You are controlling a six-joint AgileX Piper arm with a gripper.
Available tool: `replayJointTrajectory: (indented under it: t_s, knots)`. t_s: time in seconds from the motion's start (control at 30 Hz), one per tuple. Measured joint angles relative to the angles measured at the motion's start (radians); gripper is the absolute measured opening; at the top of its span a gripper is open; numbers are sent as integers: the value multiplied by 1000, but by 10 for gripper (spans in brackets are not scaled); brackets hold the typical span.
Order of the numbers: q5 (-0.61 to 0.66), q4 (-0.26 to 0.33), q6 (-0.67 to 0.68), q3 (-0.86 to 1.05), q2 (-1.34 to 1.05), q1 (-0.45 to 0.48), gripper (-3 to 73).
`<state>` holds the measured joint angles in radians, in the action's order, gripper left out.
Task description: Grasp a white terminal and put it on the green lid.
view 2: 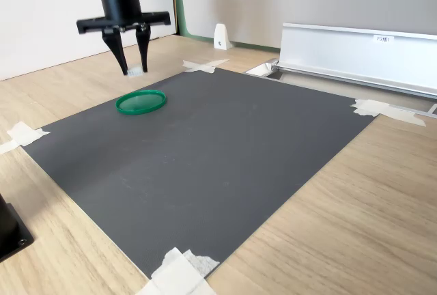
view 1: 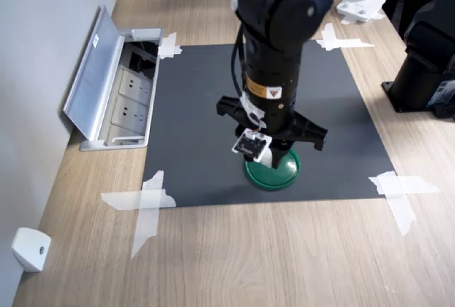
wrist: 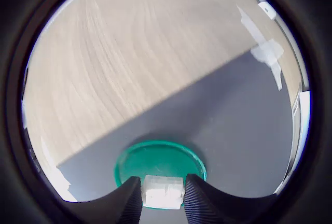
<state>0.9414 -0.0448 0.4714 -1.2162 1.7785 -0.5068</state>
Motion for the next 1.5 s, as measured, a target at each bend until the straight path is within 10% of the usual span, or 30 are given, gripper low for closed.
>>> replayJointTrajectory:
  t_s: [0.7, 1.13, 1.3, 1.5]
  knots:
    - [-80, -8, 2, 80, 1, 0, 313]
    - [-92, -14, -3, 84, -54, 0, 611]
    - [-137, -13, -45, 87, -230, 0, 549]
    - [-141, -12, -142, 89, -448, 1, 243]
